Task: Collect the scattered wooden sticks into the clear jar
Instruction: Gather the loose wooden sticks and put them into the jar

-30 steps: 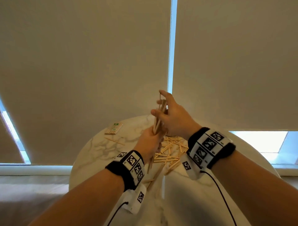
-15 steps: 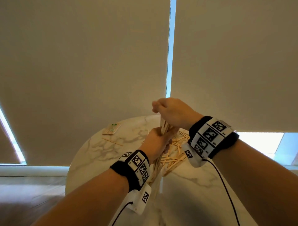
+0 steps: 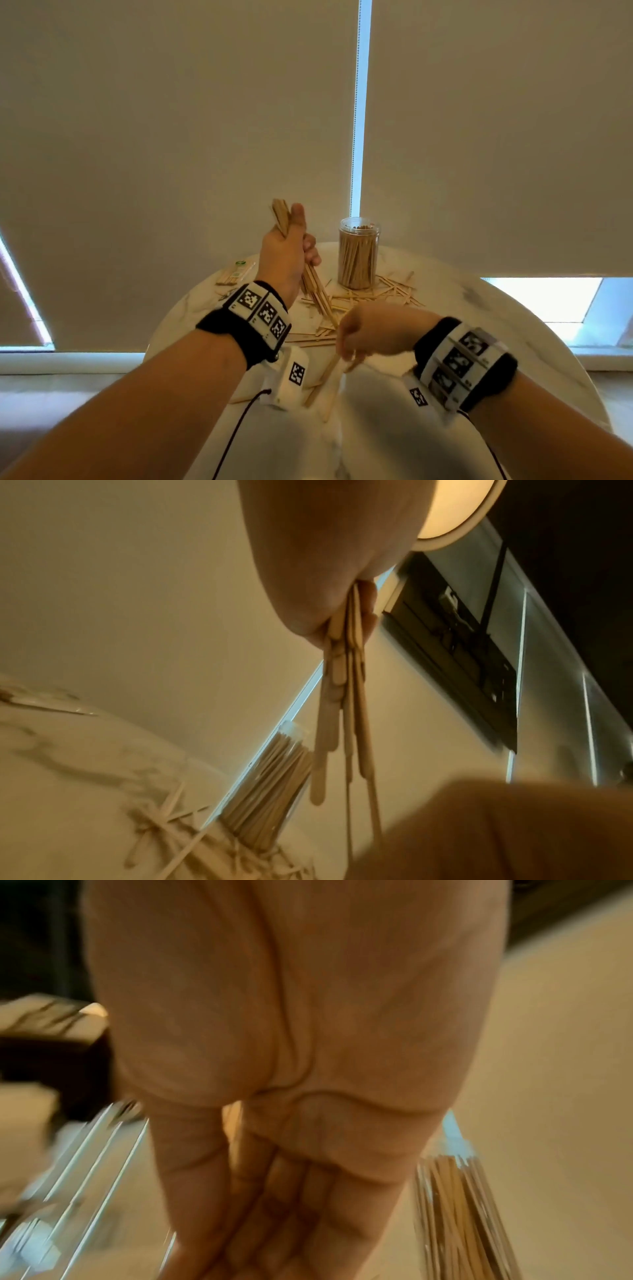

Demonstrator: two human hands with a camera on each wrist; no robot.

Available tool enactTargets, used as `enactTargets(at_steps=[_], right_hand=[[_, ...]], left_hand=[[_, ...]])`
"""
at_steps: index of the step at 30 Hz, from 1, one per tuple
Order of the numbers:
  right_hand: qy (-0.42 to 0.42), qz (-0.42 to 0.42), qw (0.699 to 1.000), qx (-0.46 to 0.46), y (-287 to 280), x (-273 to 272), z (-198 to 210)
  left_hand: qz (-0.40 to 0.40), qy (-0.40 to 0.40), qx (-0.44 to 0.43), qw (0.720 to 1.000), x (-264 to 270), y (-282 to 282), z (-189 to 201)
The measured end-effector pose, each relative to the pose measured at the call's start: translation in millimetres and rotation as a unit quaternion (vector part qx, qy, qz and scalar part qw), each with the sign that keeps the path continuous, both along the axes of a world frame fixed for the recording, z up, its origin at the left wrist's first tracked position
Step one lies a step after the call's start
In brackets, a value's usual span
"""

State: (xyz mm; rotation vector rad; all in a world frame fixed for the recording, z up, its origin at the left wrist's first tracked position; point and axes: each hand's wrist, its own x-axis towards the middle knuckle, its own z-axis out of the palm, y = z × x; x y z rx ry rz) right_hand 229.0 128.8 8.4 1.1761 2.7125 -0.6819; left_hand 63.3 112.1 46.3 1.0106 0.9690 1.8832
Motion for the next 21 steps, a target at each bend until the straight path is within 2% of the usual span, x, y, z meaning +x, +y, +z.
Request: enactTargets(at_steps=[3,7,9,12,14,16,21], right_hand=[[-0.102,0.068,0.989,0.089,-17,-16,-8],[-0.018,0.075,0.972,0.222,-20,-30,7],[-0.047,0.105,0.957,0.265,-17,-33,8],[-0.127,0.139,0.94,0.283,-12,-35,-2],[-0.109,0.136,0.938,0.299,-8,-35,-4],[-0.085,0.132,0.937,0.311,-7,-35,-3],[-0.076,0.041,0.971,0.223,2,-20,-3]], left_hand=[[-0.003,-0.046,0.019,0.999,4,0,17],[-0.059,-0.055,0.004,0.997,28,-4,9],[-0.065,-0.029,0.003,0.997,34,-5,4],[-0.08,-0.02,0.014,0.997,34,-8,8],[-0.094,-0.024,0.01,0.995,38,-10,7],[-0.094,0.006,-0.003,0.996,46,-12,2],[-0.105,0.042,-0.032,0.993,30,-15,-3]])
